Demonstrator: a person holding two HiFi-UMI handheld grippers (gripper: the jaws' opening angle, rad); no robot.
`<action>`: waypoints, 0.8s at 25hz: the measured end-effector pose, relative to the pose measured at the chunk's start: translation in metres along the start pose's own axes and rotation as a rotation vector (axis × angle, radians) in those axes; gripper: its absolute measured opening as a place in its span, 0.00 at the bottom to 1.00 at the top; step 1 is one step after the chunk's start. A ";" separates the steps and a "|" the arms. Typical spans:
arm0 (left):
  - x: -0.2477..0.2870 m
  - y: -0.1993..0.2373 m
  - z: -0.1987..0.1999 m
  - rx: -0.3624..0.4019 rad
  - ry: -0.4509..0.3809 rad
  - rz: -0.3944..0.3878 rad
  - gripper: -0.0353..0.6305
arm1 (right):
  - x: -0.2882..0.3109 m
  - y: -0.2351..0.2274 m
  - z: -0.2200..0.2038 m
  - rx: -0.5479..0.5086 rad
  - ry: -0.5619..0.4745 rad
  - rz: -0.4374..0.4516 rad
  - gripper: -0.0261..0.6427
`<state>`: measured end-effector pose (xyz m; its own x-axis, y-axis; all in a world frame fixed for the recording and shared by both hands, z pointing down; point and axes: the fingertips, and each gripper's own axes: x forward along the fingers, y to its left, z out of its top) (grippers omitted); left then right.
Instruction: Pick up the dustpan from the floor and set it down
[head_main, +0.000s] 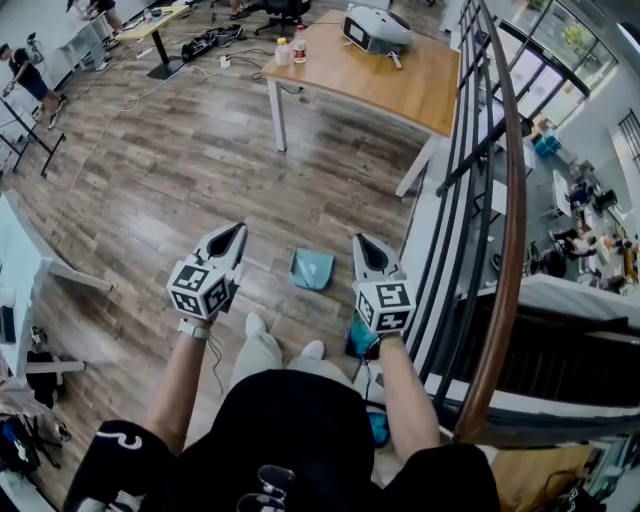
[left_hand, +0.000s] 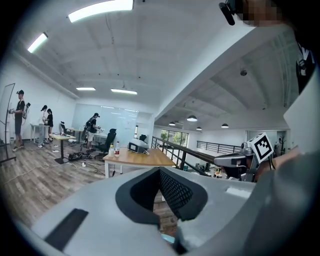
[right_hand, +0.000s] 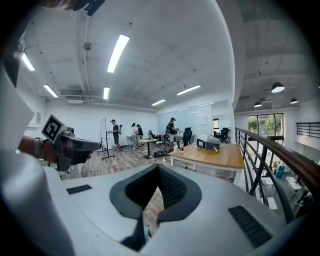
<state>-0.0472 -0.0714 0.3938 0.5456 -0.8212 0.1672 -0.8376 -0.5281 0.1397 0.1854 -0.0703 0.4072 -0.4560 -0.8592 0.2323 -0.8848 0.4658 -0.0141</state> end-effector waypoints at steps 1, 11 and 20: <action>0.001 -0.001 0.001 0.004 -0.002 0.000 0.05 | -0.001 0.000 0.000 -0.001 0.005 0.002 0.03; 0.001 -0.010 0.012 0.018 -0.008 0.017 0.05 | -0.007 0.005 0.010 -0.028 -0.002 0.027 0.03; 0.005 -0.015 0.011 0.034 -0.010 0.022 0.05 | -0.006 0.000 0.009 -0.027 -0.016 0.038 0.03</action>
<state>-0.0323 -0.0705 0.3814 0.5265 -0.8349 0.1605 -0.8502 -0.5164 0.1027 0.1873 -0.0669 0.3972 -0.4905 -0.8440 0.2169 -0.8642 0.5031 0.0034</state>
